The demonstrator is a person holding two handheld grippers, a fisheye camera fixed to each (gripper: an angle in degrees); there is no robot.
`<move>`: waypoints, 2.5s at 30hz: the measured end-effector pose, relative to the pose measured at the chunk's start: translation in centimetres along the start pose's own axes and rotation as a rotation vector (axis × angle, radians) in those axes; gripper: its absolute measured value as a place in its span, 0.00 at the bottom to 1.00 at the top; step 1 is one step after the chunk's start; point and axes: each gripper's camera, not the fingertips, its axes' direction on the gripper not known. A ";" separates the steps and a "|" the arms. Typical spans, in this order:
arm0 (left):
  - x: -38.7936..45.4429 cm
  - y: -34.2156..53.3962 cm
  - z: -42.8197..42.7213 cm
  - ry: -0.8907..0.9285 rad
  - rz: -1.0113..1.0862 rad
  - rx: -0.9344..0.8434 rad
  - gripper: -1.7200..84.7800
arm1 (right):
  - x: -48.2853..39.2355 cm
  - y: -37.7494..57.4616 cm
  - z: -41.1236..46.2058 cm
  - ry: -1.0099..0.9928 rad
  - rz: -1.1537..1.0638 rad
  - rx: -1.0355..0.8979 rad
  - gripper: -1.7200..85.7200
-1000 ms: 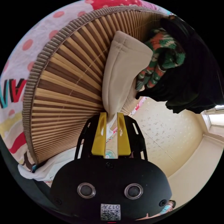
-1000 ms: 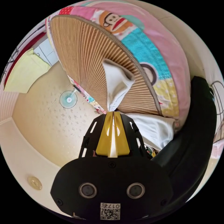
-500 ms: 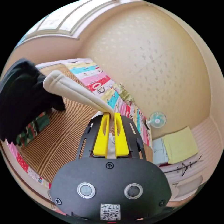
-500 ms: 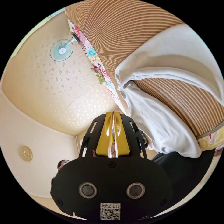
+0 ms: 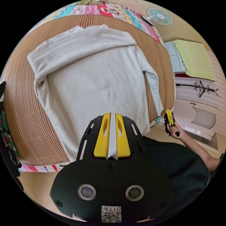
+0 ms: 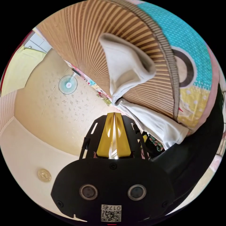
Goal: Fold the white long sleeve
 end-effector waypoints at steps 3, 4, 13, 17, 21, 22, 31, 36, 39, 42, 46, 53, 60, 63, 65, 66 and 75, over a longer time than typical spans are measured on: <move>-2.9 3.4 3.0 -0.110 -0.095 -0.196 0.07 | 0.7 -0.9 -0.5 -0.009 0.057 0.043 0.09; -4.5 4.9 3.7 -0.171 -0.151 -0.269 0.07 | 0.7 -1.1 -0.5 -0.016 0.059 0.053 0.10; -12.5 12.7 0.3 -0.086 -0.492 -0.238 0.03 | 0.7 -6.9 0.3 -0.248 0.062 0.218 0.17; -12.3 13.3 -0.8 0.002 -0.461 -0.139 0.12 | -2.8 -9.2 0.3 -0.016 0.112 0.213 0.03; -11.5 12.2 -1.8 0.065 -0.428 -0.042 0.15 | -14.7 -11.1 2.7 0.042 -0.451 -0.071 0.03; -11.4 11.6 -1.7 0.056 -0.432 -0.048 0.15 | -16.3 -10.6 3.0 0.056 -0.541 -0.121 0.03; -14.9 11.4 -1.5 0.023 -0.410 -0.138 0.02 | -14.6 -8.7 -7.2 0.185 -0.469 0.152 0.03; -19.5 17.0 -4.5 0.177 -0.769 0.073 0.03 | -4.3 -5.9 -10.8 -0.145 -0.330 0.256 0.03; -18.4 18.2 -8.9 0.096 -0.809 0.311 0.09 | 0.3 -4.0 -10.5 -0.153 -0.262 0.221 0.02; -17.1 13.6 -11.2 0.181 -0.656 0.356 0.15 | 3.9 -2.3 -9.6 -0.165 -0.219 0.181 0.02; -15.8 4.5 -14.2 0.174 -0.521 0.368 0.18 | 6.4 -0.7 -8.6 -0.192 -0.173 0.176 0.02; -19.7 -2.9 -12.4 0.213 -0.754 0.191 0.12 | 4.8 -1.5 -6.6 -0.161 -0.238 0.079 0.02; -25.8 3.5 -15.4 0.486 -0.575 0.343 0.02 | 2.1 -4.7 -4.7 -0.140 -0.289 0.069 0.04; -31.5 11.4 -17.9 0.503 -0.899 0.516 0.01 | 1.2 -6.1 -3.7 -0.116 -0.305 0.071 0.05; -32.9 14.8 -19.7 0.508 -0.957 0.589 0.02 | 0.9 -7.0 -2.9 -0.090 -0.306 0.056 0.07; -32.6 14.7 -20.2 0.493 -0.917 0.587 0.02 | 0.8 -7.5 -2.2 -0.078 -0.311 0.038 0.07; -18.1 1.6 -22.6 0.069 -0.383 0.369 0.18 | 3.2 -8.4 2.6 -0.075 -0.289 -0.066 0.09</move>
